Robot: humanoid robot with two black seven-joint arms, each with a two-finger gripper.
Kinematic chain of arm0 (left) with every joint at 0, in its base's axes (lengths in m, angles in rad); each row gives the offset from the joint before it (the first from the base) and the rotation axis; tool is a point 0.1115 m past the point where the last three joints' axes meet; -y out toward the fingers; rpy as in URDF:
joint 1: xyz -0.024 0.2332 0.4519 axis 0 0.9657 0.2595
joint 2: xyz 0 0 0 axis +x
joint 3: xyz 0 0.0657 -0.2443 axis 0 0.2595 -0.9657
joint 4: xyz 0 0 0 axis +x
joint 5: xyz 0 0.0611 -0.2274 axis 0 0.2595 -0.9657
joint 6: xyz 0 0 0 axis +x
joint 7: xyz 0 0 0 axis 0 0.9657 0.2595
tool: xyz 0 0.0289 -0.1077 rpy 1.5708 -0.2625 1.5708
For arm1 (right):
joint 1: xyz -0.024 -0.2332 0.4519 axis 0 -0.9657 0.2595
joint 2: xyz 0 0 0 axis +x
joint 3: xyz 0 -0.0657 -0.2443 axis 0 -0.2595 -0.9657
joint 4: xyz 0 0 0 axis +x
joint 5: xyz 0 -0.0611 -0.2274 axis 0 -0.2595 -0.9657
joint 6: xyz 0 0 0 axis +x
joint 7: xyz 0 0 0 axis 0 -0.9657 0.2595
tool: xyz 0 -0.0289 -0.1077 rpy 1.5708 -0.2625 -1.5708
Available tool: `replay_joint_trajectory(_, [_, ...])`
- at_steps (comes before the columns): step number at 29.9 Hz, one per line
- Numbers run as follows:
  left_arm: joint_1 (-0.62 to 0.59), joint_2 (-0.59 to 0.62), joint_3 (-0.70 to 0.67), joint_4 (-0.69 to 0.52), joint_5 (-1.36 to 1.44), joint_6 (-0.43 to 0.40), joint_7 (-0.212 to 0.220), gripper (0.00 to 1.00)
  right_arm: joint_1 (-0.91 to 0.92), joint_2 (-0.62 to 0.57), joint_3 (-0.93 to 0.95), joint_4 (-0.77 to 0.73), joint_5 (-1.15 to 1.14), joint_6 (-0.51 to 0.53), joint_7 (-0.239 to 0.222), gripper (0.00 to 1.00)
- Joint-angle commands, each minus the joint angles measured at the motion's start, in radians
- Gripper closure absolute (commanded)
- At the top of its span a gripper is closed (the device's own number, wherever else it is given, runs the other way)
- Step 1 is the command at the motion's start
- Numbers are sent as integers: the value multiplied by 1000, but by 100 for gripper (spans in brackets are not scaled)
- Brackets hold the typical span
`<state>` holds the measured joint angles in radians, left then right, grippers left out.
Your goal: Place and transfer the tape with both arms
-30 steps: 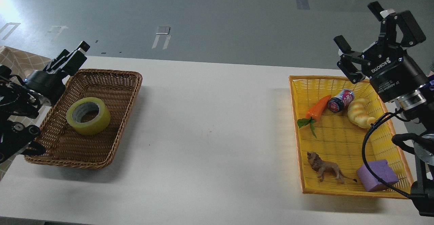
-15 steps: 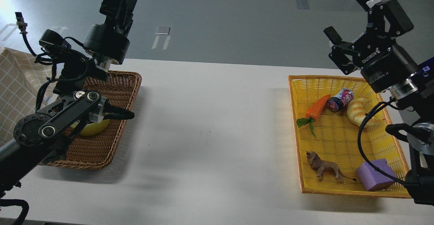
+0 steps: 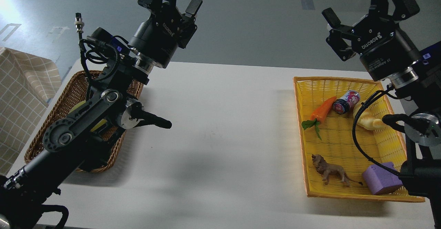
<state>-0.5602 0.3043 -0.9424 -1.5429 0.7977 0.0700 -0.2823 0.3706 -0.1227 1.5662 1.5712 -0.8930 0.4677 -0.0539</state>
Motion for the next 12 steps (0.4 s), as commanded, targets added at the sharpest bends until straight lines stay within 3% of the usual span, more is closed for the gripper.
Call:
replay_joint_trajectory(1, [20, -7, -53, 0, -11, -62, 3, 1, -1, 15, -2, -3, 0, 0, 3, 0])
replay_joint_trajectory(12, [99, -96, -96, 12, -5, -85, 20, 1, 4, 12, -14, -20, -1, 3, 2, 0])
